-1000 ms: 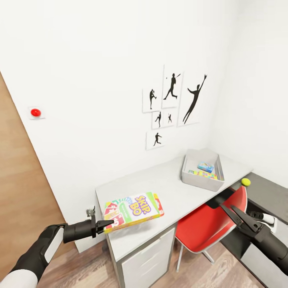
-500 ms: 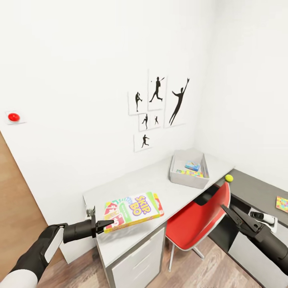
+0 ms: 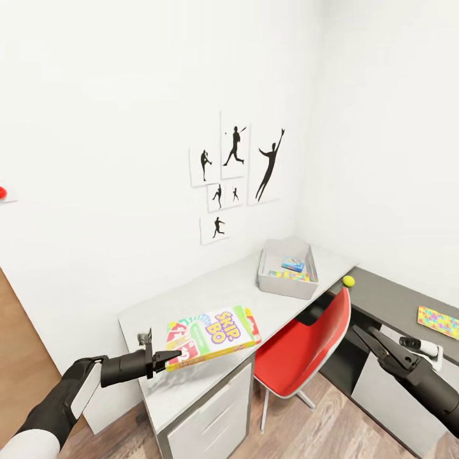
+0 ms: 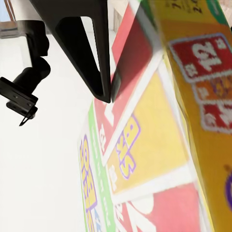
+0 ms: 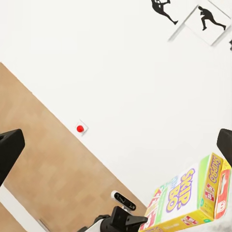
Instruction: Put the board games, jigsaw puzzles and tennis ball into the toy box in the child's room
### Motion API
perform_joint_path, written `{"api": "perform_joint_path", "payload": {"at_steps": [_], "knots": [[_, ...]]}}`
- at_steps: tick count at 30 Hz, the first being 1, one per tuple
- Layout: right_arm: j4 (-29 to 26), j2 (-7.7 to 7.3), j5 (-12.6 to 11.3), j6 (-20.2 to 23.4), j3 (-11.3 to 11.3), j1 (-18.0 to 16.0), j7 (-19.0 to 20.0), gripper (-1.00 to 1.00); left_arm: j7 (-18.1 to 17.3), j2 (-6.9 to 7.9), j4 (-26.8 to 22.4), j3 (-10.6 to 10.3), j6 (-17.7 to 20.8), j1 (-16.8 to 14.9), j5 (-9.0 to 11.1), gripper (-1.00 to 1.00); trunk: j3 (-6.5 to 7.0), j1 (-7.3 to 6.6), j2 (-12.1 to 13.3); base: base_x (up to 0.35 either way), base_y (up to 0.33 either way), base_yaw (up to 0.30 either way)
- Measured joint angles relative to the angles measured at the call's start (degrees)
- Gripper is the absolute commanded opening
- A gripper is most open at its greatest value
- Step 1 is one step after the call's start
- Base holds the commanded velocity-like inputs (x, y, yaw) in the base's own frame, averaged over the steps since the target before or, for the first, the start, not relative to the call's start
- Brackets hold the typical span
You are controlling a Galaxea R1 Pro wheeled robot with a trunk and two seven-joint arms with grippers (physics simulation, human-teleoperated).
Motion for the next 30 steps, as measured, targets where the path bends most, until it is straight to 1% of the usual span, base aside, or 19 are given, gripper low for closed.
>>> {"api": "perform_joint_path", "payload": {"at_steps": [6, 21, 27, 30], "knots": [[0.1, -0.25, 0.0, 0.1, -0.1, -0.1, -0.1, 1.00, 0.0, 0.00, 0.0, 0.0, 0.0, 0.0, 0.0, -1.00, -0.07, 0.00, 0.0, 0.000, 0.000, -0.071], [0.2, -0.53, -0.1, 0.5, -0.1, -0.3, -0.1, 1.00, 0.2, -0.01, 0.0, 0.0, -0.3, 0.0, 0.0, -1.00, -0.96, -0.01, 0.1, 0.000, -0.007, -0.191], [0.2, -0.40, 0.1, 0.3, 0.0, -0.3, -0.2, 1.00, 0.5, 0.00, 0.0, 0.1, -0.5, 0.0, -0.1, -1.00, -1.35, -0.01, 0.1, 0.012, -0.187, -0.182], [0.2, -0.28, 0.6, 0.1, 0.0, -0.3, -0.2, 1.00, 0.5, 0.00, 0.0, 0.2, -1.1, 0.0, -0.1, -1.00, -1.45, -0.02, 0.1, 0.075, -0.272, -0.072]]}}
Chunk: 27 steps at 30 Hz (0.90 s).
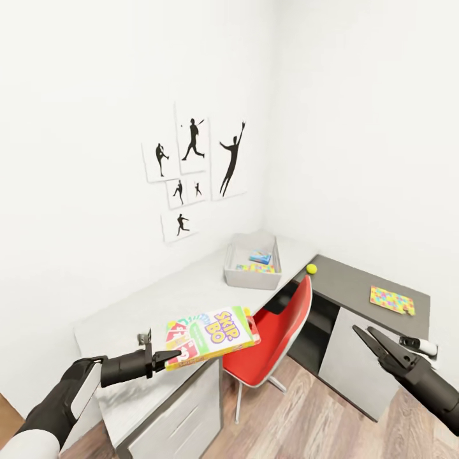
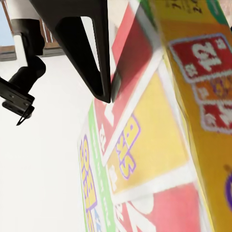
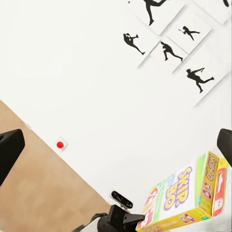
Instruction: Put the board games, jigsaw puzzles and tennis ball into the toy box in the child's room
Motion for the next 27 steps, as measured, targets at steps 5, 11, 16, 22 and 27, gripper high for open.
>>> {"api": "perform_joint_path", "payload": {"at_steps": [5, 11, 16, 22, 27], "knots": [[0.0, 0.29, 0.6, -0.2, 0.0, 0.0, -0.2, 1.00, 0.0, 0.01, 0.0, 0.0, -0.5, 0.0, 0.0, -1.00, -0.05, 0.00, 0.0, 0.112, -0.287, -0.018], [0.0, 0.46, 0.7, -0.2, 0.1, 0.0, -0.9, 1.00, 0.0, 0.00, 0.0, 0.0, -0.6, 0.0, -0.1, -1.00, -0.06, -0.01, 0.0, 0.135, -0.252, -0.002], [0.0, 0.52, 0.7, -0.2, 0.0, 0.0, -1.1, 1.00, 0.0, 0.00, 0.0, 0.0, -0.5, 0.0, 0.0, -1.00, -0.05, 0.00, 0.0, 0.122, -0.124, 0.000], [0.0, 0.58, 0.7, -0.2, 0.0, 0.0, -1.5, 1.00, 0.0, 0.00, 0.0, 0.0, -0.5, 0.0, 0.0, -1.00, -0.06, 0.00, 0.0, 0.113, -0.019, 0.000], [0.0, 0.62, 0.7, -0.2, 0.0, 0.0, -1.7, 1.00, 0.0, 0.00, 0.0, 0.0, -0.5, 0.0, 0.0, -1.00, -0.06, 0.00, 0.0, 0.111, -0.002, 0.000]]}}
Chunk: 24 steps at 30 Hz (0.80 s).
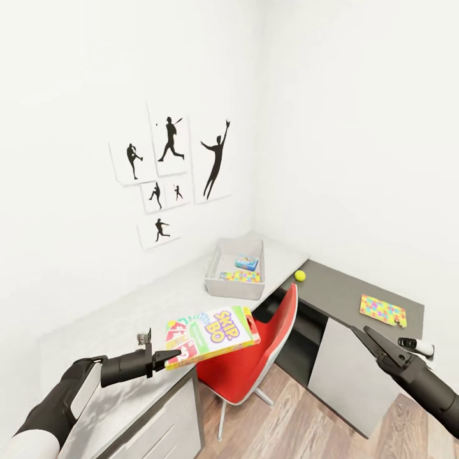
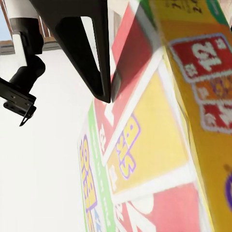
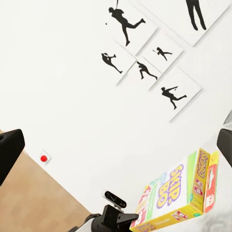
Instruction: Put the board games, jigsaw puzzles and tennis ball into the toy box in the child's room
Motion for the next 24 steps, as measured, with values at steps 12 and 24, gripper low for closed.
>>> {"api": "perform_joint_path", "payload": {"at_steps": [12, 24], "knots": [[-0.1, 0.02, -0.1, 0.0, 0.2, 0.0, -2.5, 1.00, 0.0, 0.01, 0.0, 0.0, 0.0, 0.0, 0.1, -1.00, 0.13, 0.00, 0.0, 0.111, -0.105, 0.103], [-0.1, 0.02, -0.1, 0.0, 0.3, 0.0, -2.7, 1.00, 0.2, 0.02, 0.0, 0.0, 0.0, 0.0, 0.0, -1.00, 0.60, 0.00, 0.0, 0.113, -0.266, 0.256]]}}
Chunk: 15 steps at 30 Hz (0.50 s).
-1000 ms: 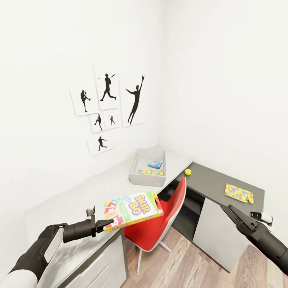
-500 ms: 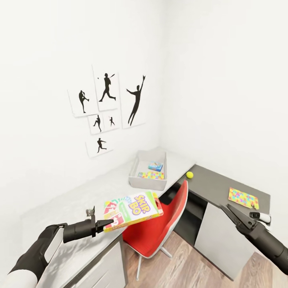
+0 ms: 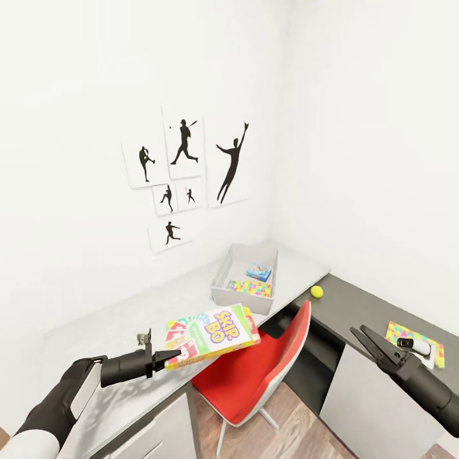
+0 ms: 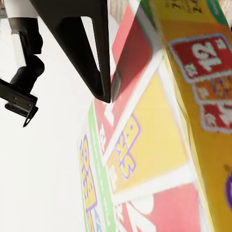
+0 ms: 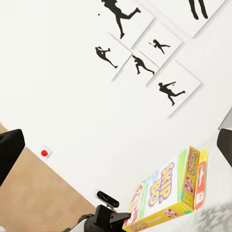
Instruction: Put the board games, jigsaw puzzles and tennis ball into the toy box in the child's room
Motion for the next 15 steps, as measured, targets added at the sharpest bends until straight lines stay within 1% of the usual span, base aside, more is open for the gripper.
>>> {"api": "perform_joint_path", "payload": {"at_steps": [2, 5, 15], "knots": [[0.0, 0.00, 0.0, 0.0, 0.0, 0.0, 0.0, 1.00, 0.0, 0.00, 0.0, 0.0, 0.0, 0.0, 0.0, -1.00, 0.06, 0.00, 0.0, 0.129, -0.274, 0.168], [0.0, 0.00, 0.0, 0.0, -0.1, 0.0, 0.1, 1.00, 0.0, -0.01, 0.0, -0.1, -0.1, 0.0, 0.0, -1.00, 0.09, 0.00, 0.0, 0.135, -0.275, 0.081], [0.0, 0.00, 0.0, 0.1, -0.2, 0.0, 0.1, 1.00, 0.0, -0.01, 0.0, 0.0, -0.1, 0.0, -0.1, -1.00, 0.11, 0.00, 0.0, 0.139, -0.267, 0.008]]}}
